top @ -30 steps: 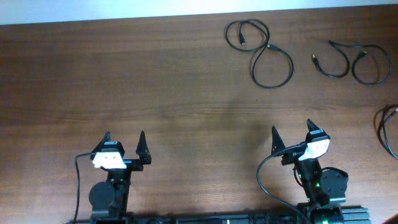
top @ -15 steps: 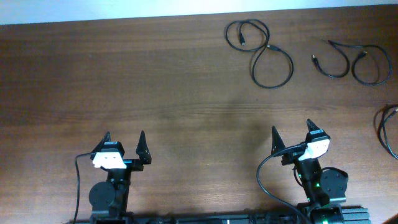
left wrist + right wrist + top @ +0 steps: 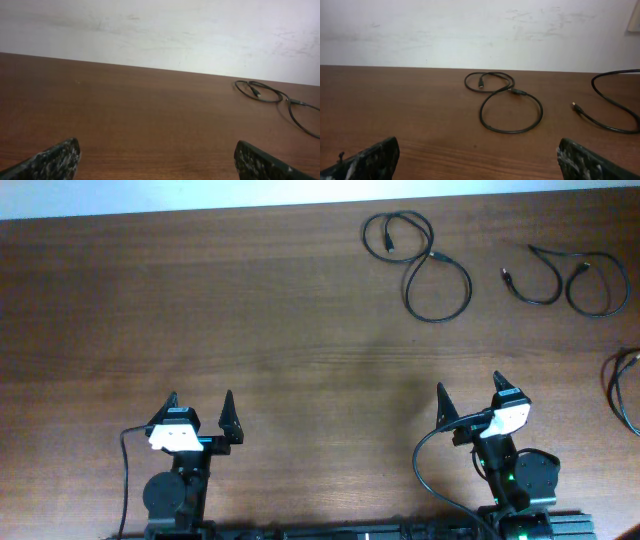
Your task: Untangle cables
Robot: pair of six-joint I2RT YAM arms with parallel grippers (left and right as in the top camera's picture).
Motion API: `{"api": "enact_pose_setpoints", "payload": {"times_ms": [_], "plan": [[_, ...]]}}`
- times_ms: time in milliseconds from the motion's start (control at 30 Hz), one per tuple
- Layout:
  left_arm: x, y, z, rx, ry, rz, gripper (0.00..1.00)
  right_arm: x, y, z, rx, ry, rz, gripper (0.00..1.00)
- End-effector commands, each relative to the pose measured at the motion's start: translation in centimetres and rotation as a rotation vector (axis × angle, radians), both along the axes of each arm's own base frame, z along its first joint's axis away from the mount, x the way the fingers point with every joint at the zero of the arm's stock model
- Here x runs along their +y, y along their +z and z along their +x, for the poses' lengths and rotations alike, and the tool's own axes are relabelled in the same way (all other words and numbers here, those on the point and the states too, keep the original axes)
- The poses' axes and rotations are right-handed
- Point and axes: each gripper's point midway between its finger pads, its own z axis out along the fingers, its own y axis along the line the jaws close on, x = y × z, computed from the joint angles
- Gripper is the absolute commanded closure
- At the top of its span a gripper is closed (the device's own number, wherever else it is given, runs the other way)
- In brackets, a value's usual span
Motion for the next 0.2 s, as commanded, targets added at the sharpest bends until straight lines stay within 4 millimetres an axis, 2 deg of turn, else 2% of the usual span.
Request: {"api": "enact_pose_setpoints", "payload": {"times_ms": [0, 167], "plan": [[0.03, -0.14, -0.01, 0.0, -0.002, 0.012, 0.01, -0.09, -0.25, 0.0, 0.002, -0.007, 0.0, 0.01], [0.03, -0.14, -0.01, 0.0, -0.002, 0.012, 0.01, -0.08, -0.26, 0.0, 0.003, -0.007, 0.0, 0.01]]}}
